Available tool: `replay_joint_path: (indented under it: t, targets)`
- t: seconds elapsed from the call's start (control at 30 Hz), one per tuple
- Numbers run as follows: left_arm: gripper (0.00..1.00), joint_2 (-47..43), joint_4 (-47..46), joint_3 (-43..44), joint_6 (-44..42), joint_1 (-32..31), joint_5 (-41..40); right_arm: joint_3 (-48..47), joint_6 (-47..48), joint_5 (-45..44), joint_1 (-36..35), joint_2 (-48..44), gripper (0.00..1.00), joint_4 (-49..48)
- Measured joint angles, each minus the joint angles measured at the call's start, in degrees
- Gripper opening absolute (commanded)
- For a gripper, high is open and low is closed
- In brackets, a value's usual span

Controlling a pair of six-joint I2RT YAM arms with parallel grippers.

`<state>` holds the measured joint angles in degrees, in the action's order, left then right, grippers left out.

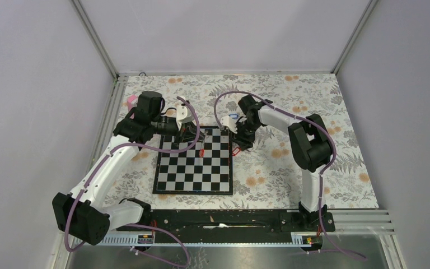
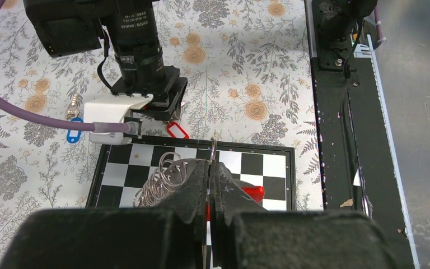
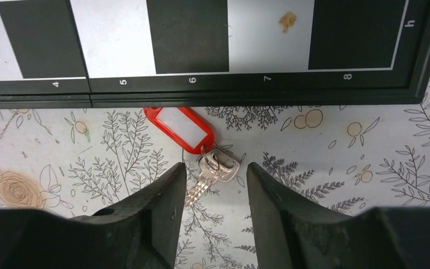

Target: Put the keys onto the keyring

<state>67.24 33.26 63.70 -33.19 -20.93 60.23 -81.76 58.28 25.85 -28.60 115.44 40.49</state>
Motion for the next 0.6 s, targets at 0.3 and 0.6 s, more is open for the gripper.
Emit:
replay_joint_path:
  t: [0.3, 0.6]
  targets:
    - [0.00, 0.4, 0.1, 0.0, -0.3, 0.0, 0.0, -0.3, 0.7, -1.0, -1.0, 1.0, 0.42, -1.2]
    - [0.00, 0.4, 0.1, 0.0, -0.4, 0.0, 0.0, -0.3, 1.1, -1.4, -1.3, 1.0, 0.34, -1.1]
